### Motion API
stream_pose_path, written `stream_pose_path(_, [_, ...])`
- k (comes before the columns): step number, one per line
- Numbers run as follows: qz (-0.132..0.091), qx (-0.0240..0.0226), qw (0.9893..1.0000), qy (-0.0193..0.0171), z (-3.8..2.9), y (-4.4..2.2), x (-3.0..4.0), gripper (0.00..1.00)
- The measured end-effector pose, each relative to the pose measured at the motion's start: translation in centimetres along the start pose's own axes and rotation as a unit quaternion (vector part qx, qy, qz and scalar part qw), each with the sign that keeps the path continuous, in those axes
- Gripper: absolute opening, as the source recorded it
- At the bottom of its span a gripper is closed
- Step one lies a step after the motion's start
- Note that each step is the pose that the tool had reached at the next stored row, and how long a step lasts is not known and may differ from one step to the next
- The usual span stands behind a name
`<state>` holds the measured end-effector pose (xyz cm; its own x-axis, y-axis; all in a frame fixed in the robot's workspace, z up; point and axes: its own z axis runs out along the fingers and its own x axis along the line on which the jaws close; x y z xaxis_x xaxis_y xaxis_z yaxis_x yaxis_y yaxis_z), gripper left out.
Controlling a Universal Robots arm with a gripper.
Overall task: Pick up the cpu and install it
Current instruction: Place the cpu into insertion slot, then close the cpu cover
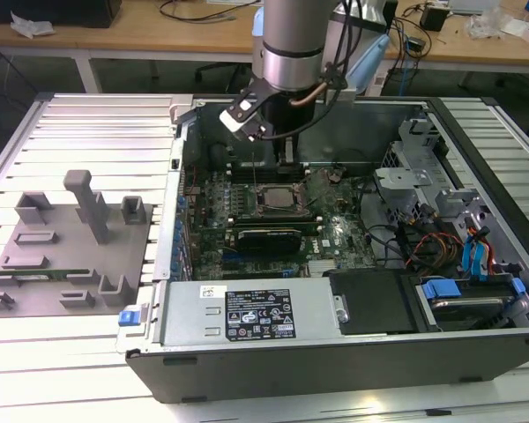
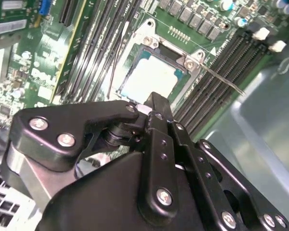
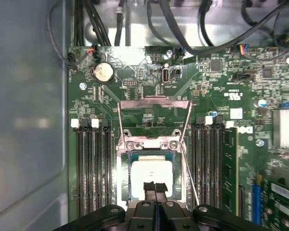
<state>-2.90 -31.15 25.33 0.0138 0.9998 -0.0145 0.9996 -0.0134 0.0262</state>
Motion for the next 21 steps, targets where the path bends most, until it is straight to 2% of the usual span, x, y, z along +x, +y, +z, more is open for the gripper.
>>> stream_pose_path(2, [0.000, -0.0002, 1.0000, 0.0000, -0.99, 0.02, -0.01, 0.11])
stream_pose_path(5, [0.000, -0.0002, 1.0000, -0.0001, -2.06, 0.05, -0.02, 0.11])
stream_pose_path(17, [0.000, -0.0003, 1.0000, 0.0000, -2.26, 0.06, -0.03, 0.11])
stream_pose_path(21, [0.000, 0.0003, 1.0000, -0.0001, -2.26, 0.44, -0.02, 0.11])
